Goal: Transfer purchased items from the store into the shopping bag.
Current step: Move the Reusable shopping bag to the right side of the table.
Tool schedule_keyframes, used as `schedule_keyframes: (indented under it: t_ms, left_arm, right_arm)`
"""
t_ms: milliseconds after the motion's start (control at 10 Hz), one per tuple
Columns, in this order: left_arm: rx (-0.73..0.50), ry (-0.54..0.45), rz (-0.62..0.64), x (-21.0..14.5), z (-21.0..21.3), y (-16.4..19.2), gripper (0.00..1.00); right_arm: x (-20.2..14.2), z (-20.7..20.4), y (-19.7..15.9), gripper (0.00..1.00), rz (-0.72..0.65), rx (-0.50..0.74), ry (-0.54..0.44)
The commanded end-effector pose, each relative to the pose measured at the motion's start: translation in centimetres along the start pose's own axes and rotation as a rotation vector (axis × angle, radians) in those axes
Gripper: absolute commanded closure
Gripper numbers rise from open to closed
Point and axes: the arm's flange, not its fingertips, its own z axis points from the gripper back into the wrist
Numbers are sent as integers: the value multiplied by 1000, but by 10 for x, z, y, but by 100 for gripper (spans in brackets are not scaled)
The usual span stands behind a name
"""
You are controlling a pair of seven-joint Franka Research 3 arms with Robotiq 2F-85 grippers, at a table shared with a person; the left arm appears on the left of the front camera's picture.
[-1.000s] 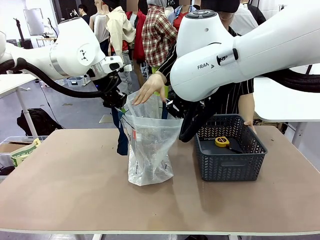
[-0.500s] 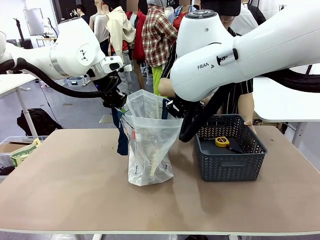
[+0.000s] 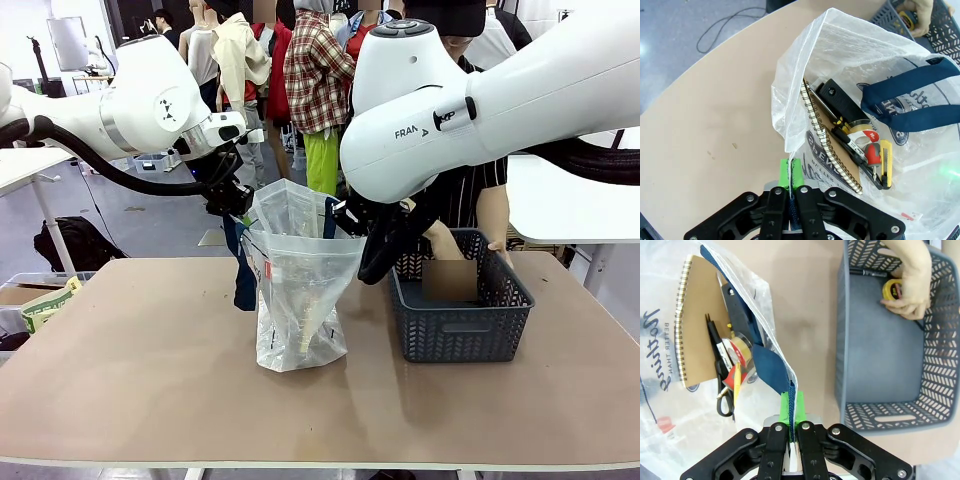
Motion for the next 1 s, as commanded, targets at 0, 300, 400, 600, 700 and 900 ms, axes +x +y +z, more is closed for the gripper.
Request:
schedule_keyframes:
  t_ms: [0,300,400,600,700,900]
  left_arm:
    - [20,5,1,1,4,2,100]
    - [20,5,1,1,4,2,100]
    - [20,5,1,1,4,2,100]
    - [20,5,1,1,4,2,100]
    - [20,5,1,1,4,2,100]
    - [20,5,1,1,4,2,100]
  right_arm:
    - [-2,0,-1,100,-1,-6,4]
    - [-2,0,-1,100,-1,-6,4]
    - [-2,0,-1,100,-1,-6,4]
    - [-2,0,-1,100,-1,-6,4]
    - [-2,0,-1,100,-1,-6,4]
    - [-2,0,-1,100,-1,-6,4]
